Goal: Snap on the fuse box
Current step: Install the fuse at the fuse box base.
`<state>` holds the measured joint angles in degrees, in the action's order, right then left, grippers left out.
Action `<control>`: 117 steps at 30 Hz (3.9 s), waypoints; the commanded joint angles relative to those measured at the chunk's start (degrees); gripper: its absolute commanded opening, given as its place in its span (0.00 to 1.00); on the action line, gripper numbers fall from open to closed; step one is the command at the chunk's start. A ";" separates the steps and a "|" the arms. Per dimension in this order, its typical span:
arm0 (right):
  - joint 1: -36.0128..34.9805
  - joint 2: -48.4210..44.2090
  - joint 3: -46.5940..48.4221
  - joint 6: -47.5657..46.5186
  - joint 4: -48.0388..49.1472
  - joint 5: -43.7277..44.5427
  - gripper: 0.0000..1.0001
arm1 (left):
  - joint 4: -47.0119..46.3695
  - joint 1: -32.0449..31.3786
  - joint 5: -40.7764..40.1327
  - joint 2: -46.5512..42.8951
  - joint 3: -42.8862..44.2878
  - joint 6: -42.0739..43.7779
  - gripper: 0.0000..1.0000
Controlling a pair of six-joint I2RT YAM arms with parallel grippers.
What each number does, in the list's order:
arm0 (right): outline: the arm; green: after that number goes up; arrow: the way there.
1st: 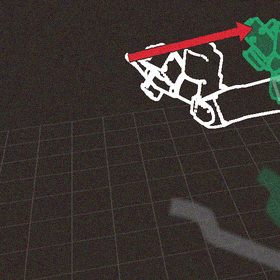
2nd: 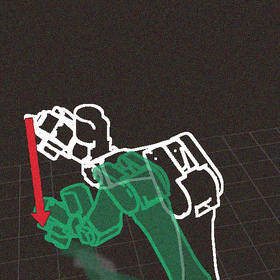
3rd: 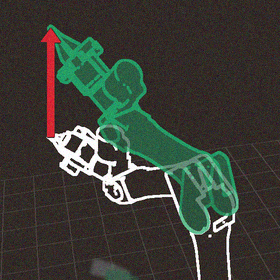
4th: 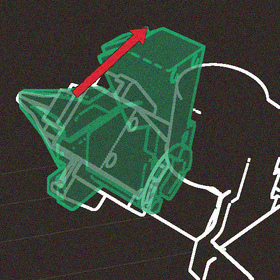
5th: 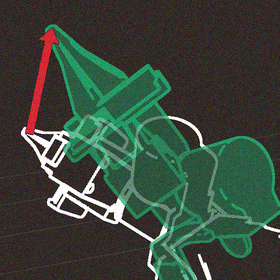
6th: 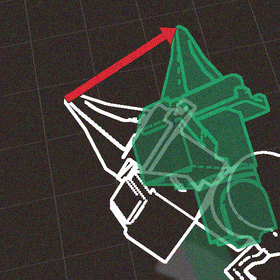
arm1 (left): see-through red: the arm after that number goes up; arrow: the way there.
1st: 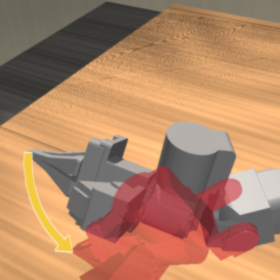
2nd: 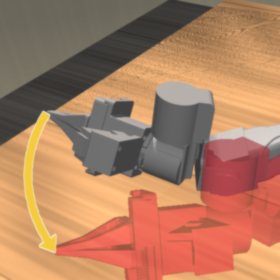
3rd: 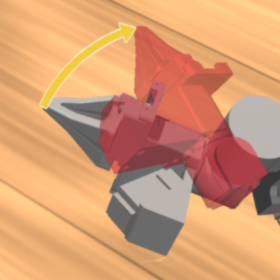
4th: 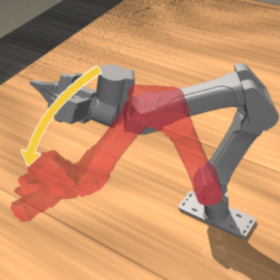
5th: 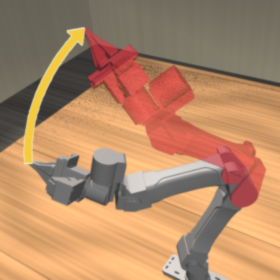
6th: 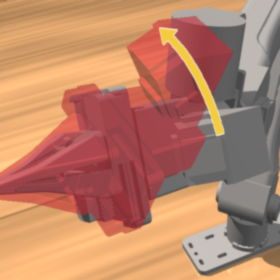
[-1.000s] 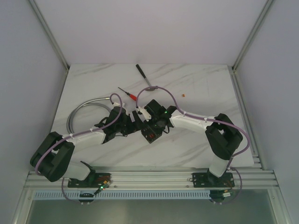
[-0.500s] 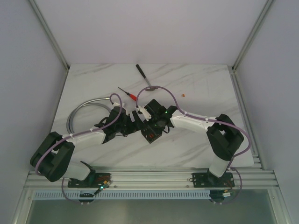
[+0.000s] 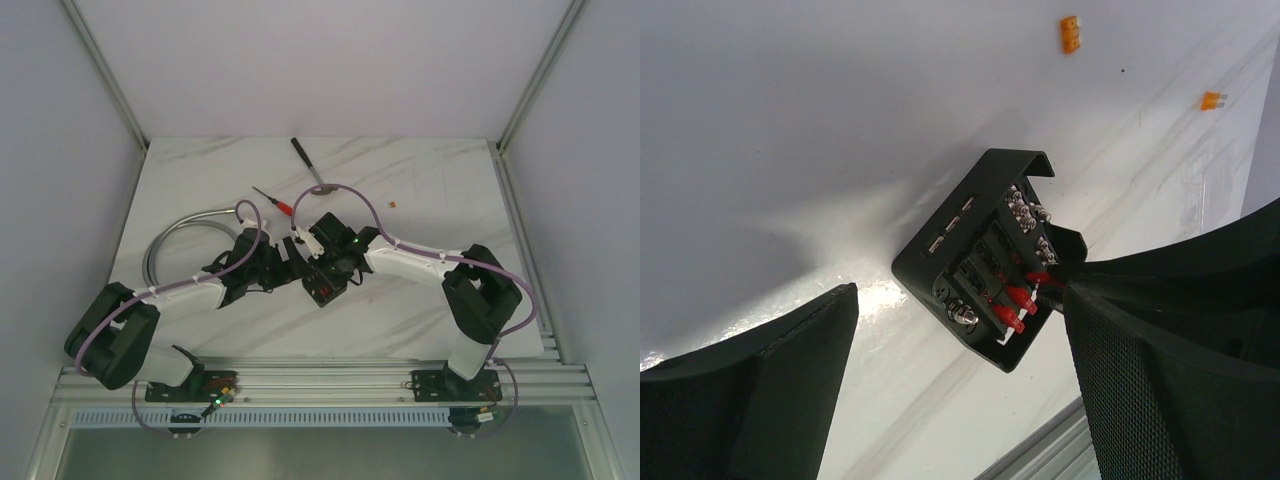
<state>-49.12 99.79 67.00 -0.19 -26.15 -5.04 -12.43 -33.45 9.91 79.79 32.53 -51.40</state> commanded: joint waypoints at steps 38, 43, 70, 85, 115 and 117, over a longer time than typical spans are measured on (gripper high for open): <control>-1.90 -3.25 -7.06 1.26 5.92 8.55 0.04 | -1.81 -1.00 1.38 3.94 -0.03 -1.82 0.92; -1.94 -2.99 -8.34 0.27 5.88 8.90 0.04 | -1.80 -1.14 1.57 4.20 0.25 -2.53 0.92; -2.03 5.48 -7.00 -3.16 1.98 5.22 0.05 | -1.75 -1.24 1.38 6.60 1.04 -5.99 0.89; -2.02 -0.70 -4.35 -0.90 3.06 3.71 0.15 | -1.83 -1.26 1.80 6.37 0.78 -5.67 0.88; -1.94 -3.36 -5.21 0.30 5.50 4.52 0.18 | -1.81 -1.29 2.15 6.12 0.51 -5.41 0.88; -1.94 -3.08 -5.22 0.14 5.65 4.16 0.17 | -1.83 -1.25 2.16 6.17 0.51 -5.38 0.88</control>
<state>-51.00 95.96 62.43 -0.23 -20.62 -0.19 -15.03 -34.57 11.79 85.82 33.28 -56.97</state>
